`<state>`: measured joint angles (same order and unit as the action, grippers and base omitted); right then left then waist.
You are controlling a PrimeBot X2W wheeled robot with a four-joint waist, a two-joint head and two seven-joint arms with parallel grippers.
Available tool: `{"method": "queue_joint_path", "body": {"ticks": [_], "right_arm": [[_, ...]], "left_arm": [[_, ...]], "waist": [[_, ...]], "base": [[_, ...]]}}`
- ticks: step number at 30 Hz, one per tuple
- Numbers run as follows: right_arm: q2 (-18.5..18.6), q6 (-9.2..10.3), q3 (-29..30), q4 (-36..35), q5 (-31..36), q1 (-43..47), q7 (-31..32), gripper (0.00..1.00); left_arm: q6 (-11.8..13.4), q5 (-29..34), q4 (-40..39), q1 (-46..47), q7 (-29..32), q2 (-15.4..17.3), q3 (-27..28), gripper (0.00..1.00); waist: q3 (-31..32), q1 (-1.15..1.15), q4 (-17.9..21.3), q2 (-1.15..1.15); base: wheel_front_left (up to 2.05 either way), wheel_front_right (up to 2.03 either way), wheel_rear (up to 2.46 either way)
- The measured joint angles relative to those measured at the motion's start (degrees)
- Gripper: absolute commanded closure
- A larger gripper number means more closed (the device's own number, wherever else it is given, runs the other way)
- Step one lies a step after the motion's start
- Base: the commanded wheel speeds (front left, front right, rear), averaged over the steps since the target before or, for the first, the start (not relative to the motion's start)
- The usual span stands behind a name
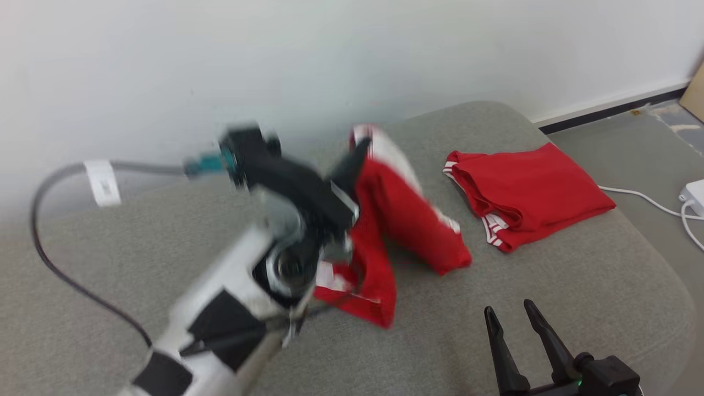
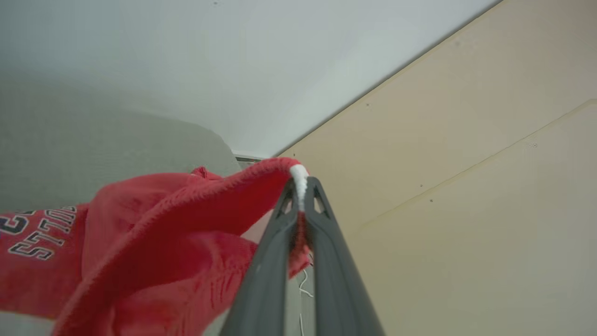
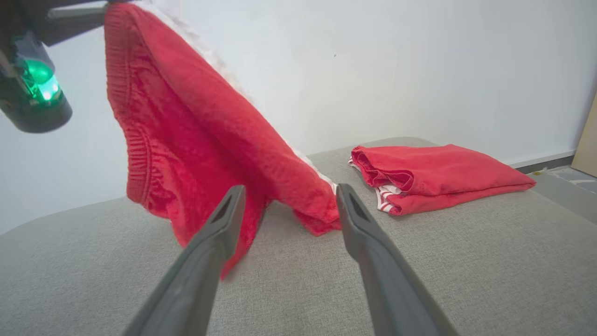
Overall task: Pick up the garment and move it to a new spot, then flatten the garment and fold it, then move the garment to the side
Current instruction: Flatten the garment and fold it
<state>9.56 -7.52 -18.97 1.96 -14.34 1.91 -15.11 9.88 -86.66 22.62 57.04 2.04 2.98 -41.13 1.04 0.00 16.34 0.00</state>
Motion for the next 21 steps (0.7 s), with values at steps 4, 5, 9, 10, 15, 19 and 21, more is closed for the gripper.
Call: {"method": "queue_joint_path", "body": {"ticks": [4,5,9,10,15,19,21], "right_arm": [[-0.08,0.0,0.63,-0.15,0.11,0.82,-0.01,0.0],[-0.11,0.0,0.8,-0.13,0.15,1.17,0.0,0.0],[0.09,0.0,1.49,-0.3,0.19,1.67,-0.01,0.0],[0.19,0.0,1.59,-0.31,0.2,2.05,0.0,0.0],[0.49,0.0,2.07,-0.47,0.25,2.26,0.0,0.0],[0.74,0.0,2.01,-0.41,0.25,2.37,0.0,0.0],[0.79,0.0,1.89,-0.34,0.25,2.37,0.0,0.0]], "left_arm": [[-2.89,0.69,0.32,-8.28,1.32,2.19,-4.34,1.0],[-3.64,0.97,-0.16,-10.35,1.22,3.33,-5.05,1.0],[-5.27,3.23,-2.65,-17.82,-0.18,8.02,-7.81,1.0],[-5.27,3.88,-3.44,-19.31,-0.46,9.04,-8.34,1.0],[-4.16,9.7,-8.1,-24.79,-7.38,16.19,-8.98,1.0],[-2.59,12.91,-9.78,-27.39,-11.02,18.79,-9.4,1.0],[-2.07,13.91,-9.9,-28.37,-11.95,20.03,-9.35,1.0]], "waist": [[-0.07,0.0,-1.31,0.0],[-0.13,0.0,-1.66,0.0],[-0.41,0.0,-3.27,0.0],[-0.48,0.0,-3.7,0.0],[-0.89,0.0,-6.43,0.0],[-1.06,0.0,-8.37,0.0],[-1.06,0.0,-9.23,0.0]], "base": [[0.0,0.0,0.0],[0.0,0.0,0.0],[0.0,0.0,0.0],[0.0,0.0,0.0],[0.0,0.0,0.0],[0.0,0.0,0.0],[0.0,0.0,0.0]]}}
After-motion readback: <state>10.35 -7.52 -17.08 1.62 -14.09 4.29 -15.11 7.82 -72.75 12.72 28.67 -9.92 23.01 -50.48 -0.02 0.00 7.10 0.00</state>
